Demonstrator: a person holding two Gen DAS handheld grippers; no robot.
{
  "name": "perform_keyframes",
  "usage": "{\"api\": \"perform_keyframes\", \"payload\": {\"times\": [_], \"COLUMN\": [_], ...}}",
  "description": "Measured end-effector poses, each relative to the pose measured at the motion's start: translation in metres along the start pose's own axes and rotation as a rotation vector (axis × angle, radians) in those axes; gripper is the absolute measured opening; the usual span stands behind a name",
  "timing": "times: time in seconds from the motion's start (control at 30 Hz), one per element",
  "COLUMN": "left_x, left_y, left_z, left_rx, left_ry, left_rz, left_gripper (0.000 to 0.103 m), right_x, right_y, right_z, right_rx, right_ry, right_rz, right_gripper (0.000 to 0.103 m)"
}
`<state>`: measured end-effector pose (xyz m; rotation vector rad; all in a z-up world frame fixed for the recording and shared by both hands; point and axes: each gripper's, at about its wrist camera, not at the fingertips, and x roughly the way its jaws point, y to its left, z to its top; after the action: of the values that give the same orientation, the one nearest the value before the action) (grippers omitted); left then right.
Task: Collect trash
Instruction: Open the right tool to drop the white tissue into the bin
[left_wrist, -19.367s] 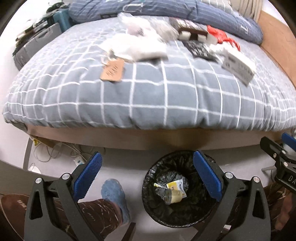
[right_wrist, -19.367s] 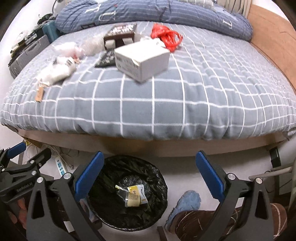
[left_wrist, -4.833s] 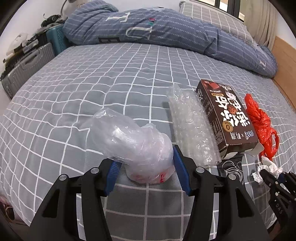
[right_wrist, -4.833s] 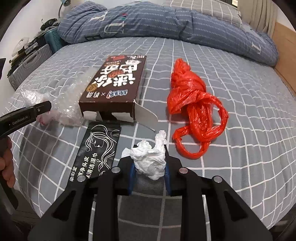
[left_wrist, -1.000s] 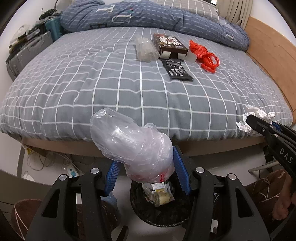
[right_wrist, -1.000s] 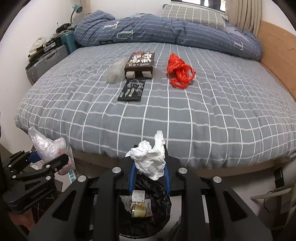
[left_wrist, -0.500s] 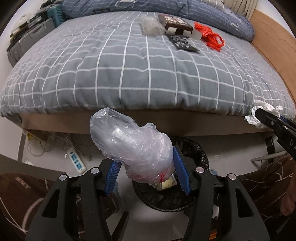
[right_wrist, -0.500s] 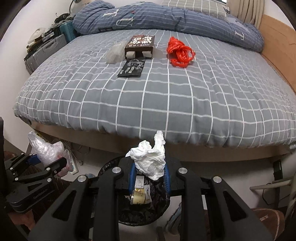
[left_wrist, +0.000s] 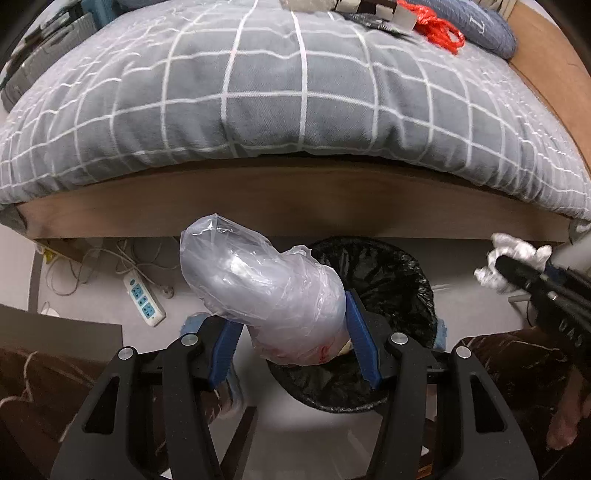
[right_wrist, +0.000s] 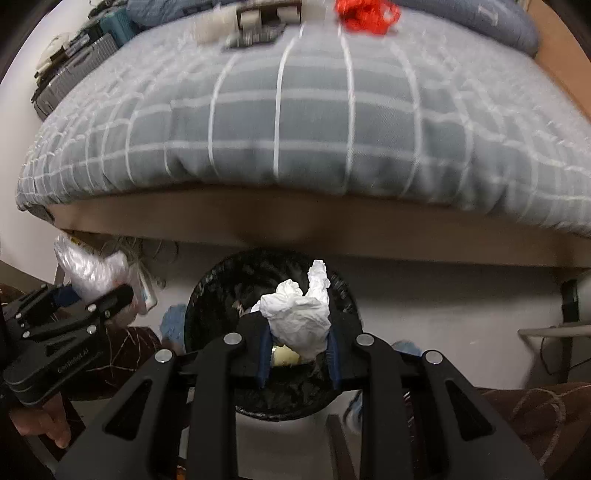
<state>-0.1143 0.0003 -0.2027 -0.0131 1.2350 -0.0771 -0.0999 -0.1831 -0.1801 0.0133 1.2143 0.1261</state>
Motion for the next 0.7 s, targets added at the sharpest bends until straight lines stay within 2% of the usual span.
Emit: {"api": "perform_keyframes", "payload": {"times": [0.17, 0.43, 0.47, 0.53, 0.7], "left_x": [0.023, 0.033, 0.034, 0.036, 0.037], "left_y": [0.006, 0.033, 0.033, 0.038, 0.038], "left_z": [0.003, 0.002, 0.002, 0.001, 0.001], "left_rx": [-0.004, -0.047, -0.051, -0.059, -0.057], "left_ry": [0.031, 0.047, 0.047, 0.050, 0.047], "left_rz": [0.010, 0.031, 0.036, 0.041, 0.043], "left_gripper": [0.054, 0.054, 0.054, 0.054, 0.054], "right_x": [0.021, 0.044, 0.045, 0.049, 0.047], "right_y": [0.010, 0.036, 0.037, 0.042, 0.048], "right_z": [0.001, 0.001, 0.000, 0.001, 0.000], "right_rx": [-0.011, -0.046, -0.053, -0.063, -0.085], "right_ry": [0.044, 0.101, 0.104, 0.110, 0.091], "right_rz": [0.025, 0.058, 0.057, 0.055, 0.045], "right_gripper": [0.023, 0.026, 0.032, 0.035, 0.051]}}
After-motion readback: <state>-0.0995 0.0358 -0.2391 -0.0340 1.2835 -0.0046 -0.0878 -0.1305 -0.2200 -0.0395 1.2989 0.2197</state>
